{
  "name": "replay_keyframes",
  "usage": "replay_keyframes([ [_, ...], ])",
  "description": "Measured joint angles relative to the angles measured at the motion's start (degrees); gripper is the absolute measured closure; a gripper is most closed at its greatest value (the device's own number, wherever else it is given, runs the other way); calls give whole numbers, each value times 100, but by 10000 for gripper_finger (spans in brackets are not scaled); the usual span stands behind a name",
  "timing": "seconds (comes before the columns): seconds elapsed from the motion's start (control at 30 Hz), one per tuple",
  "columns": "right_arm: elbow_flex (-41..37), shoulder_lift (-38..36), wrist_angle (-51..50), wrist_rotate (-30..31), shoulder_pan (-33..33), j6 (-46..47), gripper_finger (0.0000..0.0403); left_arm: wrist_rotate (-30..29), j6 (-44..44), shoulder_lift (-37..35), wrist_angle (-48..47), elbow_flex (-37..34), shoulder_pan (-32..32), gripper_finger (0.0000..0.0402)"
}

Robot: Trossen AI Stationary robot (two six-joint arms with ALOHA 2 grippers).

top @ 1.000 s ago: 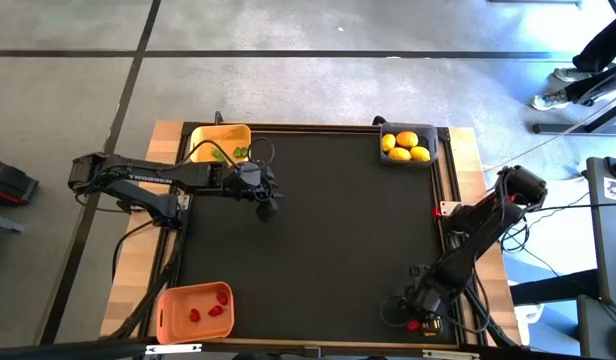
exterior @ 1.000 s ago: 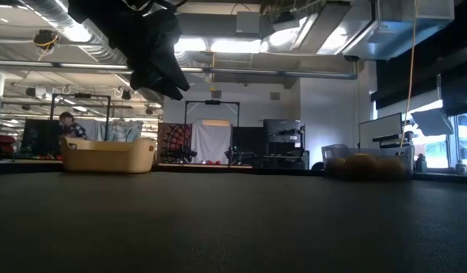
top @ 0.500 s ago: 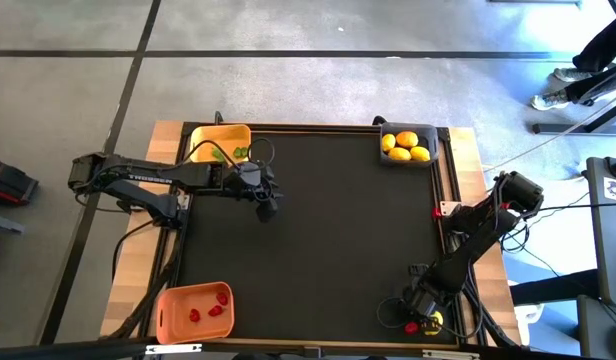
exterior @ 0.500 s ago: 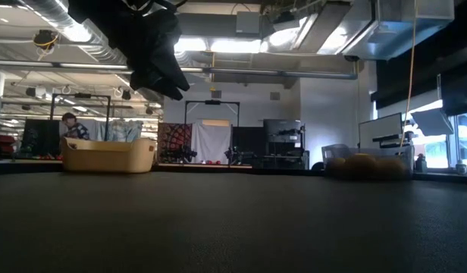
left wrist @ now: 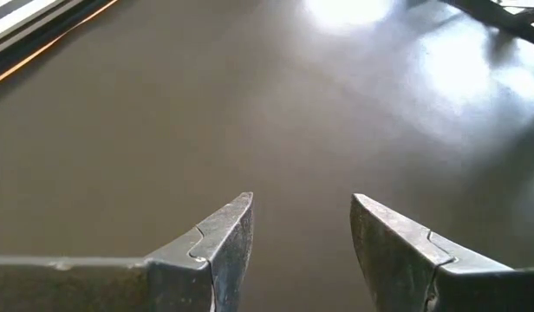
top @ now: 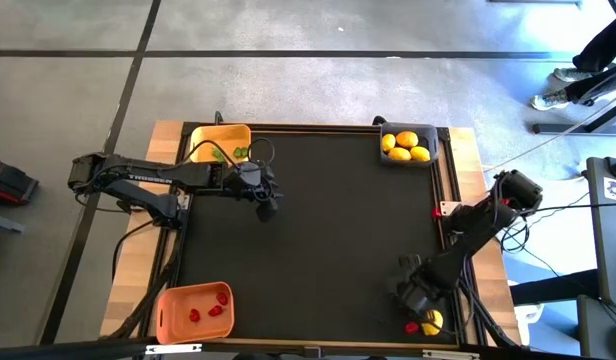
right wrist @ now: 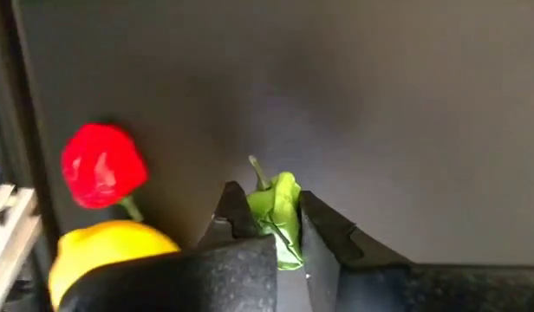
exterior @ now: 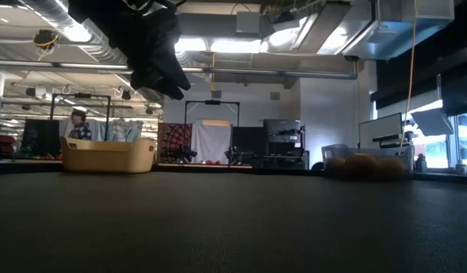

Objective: Sort produce into baskets
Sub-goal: Put the green bell pepper into the yellow bin

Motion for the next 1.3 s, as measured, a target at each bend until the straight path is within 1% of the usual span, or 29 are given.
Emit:
replay_keyframes([
  [0.13, 233, 0, -530, 301, -381, -598, 384, -2, 11, 0, 1, 0, -7, 215],
  [0.27, 391, -44, -964, 860, -771, -1125, 384, -4, -126, 34, 0, 0, -13, 215],
  [0.37, 423, -200, -1036, 1239, -1050, -1410, 384, -5, -66, 110, 5, -2, -11, 215],
  [0.53, 421, -620, -952, 2141, -1430, -1857, 384, -29, -60, 278, 52, -2, -11, 213],
  [0.63, 423, -868, -782, 2475, -1657, -2048, 384, -216, -207, 431, 125, -2, -11, 195],
  [0.73, 423, -1021, -631, 2791, -1833, -2214, 384, -298, -302, 592, 241, -2, 0, 160],
  [0.83, 423, -1067, -378, 2985, -2011, -2465, 384, -294, -299, 720, 441, -2, -4, 123],
  [0.93, 423, -1064, -110, 3055, -2173, -2802, 384, -81, -232, 793, 673, -2, -15, 97],
  [1.03, 423, -1064, 230, 3108, -2331, -3114, 384, 22, -155, 800, 854, -2, -45, 87],
  [1.17, 423, -1078, 638, 3368, -2452, -3522, 384, 49, -42, 800, 1284, -2, -175, 86],
  [1.3, 422, -1084, 1263, 3504, -2536, -3966, 384, 384, 9, 800, 1813, -2, -291, 86],
])
